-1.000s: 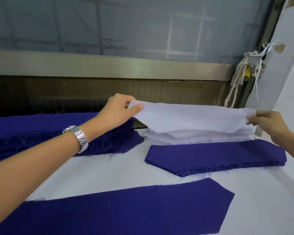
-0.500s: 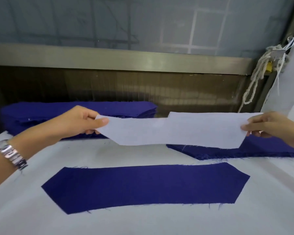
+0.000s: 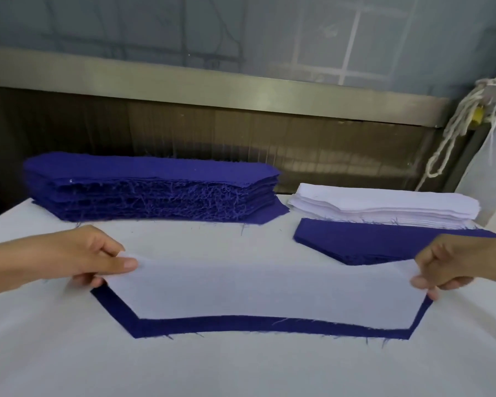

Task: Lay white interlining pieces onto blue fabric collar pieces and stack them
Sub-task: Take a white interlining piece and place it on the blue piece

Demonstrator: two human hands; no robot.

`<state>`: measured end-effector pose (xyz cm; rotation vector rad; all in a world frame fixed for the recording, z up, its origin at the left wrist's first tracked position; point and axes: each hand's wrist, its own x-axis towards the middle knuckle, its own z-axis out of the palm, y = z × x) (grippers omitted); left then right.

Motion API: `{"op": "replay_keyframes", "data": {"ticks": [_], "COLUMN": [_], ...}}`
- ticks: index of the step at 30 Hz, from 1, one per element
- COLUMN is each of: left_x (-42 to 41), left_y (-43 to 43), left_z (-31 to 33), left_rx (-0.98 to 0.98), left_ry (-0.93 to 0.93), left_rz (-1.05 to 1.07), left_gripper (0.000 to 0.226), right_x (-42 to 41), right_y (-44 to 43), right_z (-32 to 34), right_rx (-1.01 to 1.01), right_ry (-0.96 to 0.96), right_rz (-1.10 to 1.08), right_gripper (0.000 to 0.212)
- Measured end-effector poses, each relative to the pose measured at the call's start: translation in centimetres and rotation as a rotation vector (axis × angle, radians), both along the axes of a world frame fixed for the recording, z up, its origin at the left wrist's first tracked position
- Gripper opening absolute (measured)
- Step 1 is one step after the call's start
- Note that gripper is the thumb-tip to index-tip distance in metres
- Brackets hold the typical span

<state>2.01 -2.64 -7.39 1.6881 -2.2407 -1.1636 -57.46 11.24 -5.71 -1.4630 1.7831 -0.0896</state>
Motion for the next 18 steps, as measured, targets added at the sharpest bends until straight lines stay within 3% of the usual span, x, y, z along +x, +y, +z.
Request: {"op": "replay_keyframes", "data": {"ticks": [5, 9, 15, 18], "left_x": [0.2, 0.0, -0.8, -1.0], "left_y": [0.0, 0.0, 0.7, 0.8], "left_z": [-1.3, -2.0, -1.8, -1.7], "left_rx": [-0.025, -0.065, -0.123, -0.139], "left_ry": [-0.015, -0.008, -0.009, -0.005], "left_rz": [0.049, 0.063, 0.07, 0.072], "left_gripper": [0.1, 0.074, 0.059, 0.056], "right_x": [0.8, 1.5, 1.8, 1.6], "right_y": [0.1, 0.3, 0.6, 0.6], "right_z": [-0.7, -0.3, -0.4, -0.5], "right_rx": [0.024, 0.036, 0.013, 0.004], "right_ry": [0.007, -0.028, -0.001, 0.01], "right_rz": [-0.015, -0.018, -0.01, -0.01], "right_gripper": [0.05, 0.047, 0.06, 0.054]}}
